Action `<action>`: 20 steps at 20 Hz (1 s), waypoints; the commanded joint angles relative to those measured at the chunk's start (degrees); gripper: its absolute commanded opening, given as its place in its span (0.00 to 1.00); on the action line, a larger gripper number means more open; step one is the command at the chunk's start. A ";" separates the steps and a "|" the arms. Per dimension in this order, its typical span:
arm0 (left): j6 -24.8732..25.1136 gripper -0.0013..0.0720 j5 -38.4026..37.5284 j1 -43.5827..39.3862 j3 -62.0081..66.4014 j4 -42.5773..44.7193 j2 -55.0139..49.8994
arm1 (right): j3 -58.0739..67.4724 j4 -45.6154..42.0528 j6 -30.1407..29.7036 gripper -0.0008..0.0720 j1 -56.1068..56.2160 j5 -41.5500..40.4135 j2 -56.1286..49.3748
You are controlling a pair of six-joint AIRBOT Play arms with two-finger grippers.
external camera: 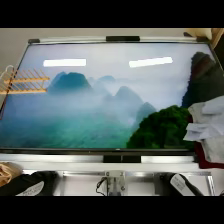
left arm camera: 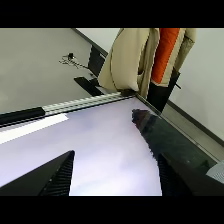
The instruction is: Fold the shirts.
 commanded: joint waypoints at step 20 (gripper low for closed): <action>-2.10 0.84 -0.92 0.02 0.02 -0.04 -0.74 | 0.11 1.27 6.99 0.10 -29.79 -5.77 -7.54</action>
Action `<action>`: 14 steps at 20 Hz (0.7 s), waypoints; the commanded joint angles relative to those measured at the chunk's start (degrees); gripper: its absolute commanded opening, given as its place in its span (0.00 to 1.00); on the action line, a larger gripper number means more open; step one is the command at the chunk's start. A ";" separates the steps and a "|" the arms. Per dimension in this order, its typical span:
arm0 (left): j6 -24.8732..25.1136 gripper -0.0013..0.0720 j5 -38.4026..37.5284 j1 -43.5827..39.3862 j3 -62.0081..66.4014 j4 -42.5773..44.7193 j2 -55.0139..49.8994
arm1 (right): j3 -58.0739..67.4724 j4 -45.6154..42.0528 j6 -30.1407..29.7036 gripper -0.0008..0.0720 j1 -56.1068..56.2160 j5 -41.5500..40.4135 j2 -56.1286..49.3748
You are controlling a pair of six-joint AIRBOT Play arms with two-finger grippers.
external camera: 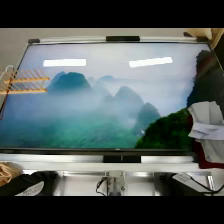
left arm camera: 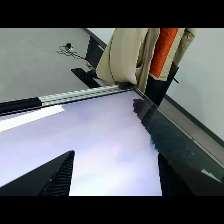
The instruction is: Fold the shirts.
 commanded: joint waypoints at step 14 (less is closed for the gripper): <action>-0.39 0.83 0.00 0.02 0.02 0.00 -0.11 | 0.07 3.37 1.25 0.10 -29.59 11.41 5.86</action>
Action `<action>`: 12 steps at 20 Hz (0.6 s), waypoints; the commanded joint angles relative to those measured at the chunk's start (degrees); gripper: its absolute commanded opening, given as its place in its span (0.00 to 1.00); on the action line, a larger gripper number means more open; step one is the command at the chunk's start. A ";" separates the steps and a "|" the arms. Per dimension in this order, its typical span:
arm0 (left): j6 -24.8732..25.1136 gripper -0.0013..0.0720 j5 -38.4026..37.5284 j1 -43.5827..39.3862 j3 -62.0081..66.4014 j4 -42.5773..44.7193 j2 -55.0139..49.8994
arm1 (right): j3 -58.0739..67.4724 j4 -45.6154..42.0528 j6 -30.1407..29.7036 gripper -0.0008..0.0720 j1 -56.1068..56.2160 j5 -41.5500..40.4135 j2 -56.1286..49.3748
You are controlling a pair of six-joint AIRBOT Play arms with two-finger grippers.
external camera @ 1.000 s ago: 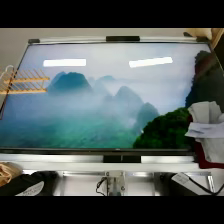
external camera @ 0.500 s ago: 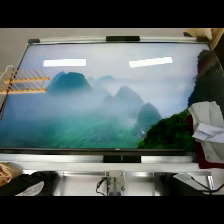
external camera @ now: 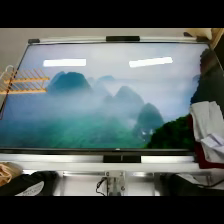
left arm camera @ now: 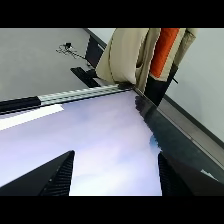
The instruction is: Fold the shirts.
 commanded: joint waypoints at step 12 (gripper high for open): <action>-1.11 0.83 0.07 0.00 0.02 0.00 -1.25 | 0.00 12.48 -3.08 0.70 -13.25 0.50 -0.76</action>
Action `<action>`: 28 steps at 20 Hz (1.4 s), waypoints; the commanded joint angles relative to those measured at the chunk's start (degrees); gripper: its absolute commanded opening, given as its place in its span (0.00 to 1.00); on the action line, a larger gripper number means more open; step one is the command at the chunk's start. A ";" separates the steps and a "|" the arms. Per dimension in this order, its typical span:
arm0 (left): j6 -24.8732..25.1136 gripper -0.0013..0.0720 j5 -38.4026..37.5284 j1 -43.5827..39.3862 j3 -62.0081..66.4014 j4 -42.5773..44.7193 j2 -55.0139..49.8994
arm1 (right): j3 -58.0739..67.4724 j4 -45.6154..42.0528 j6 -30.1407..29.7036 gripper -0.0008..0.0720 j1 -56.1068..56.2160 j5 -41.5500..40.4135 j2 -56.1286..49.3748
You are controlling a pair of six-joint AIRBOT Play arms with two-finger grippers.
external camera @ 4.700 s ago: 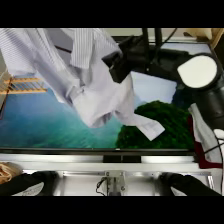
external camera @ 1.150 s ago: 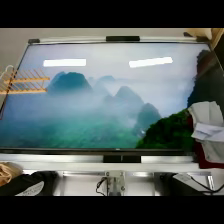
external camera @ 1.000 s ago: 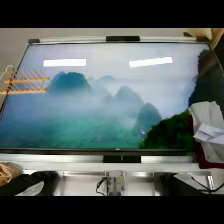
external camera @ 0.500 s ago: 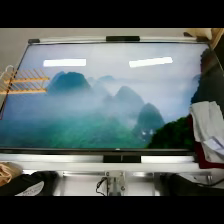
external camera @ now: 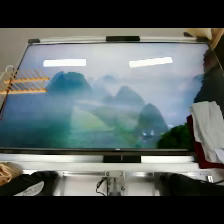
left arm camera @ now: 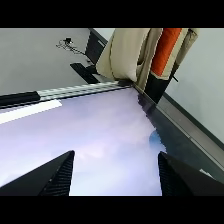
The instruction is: Fold the shirts.
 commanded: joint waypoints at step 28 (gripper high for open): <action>0.13 0.83 -1.49 0.02 0.02 0.04 -0.33 | 1.44 13.16 -25.83 0.11 18.91 -6.60 -2.01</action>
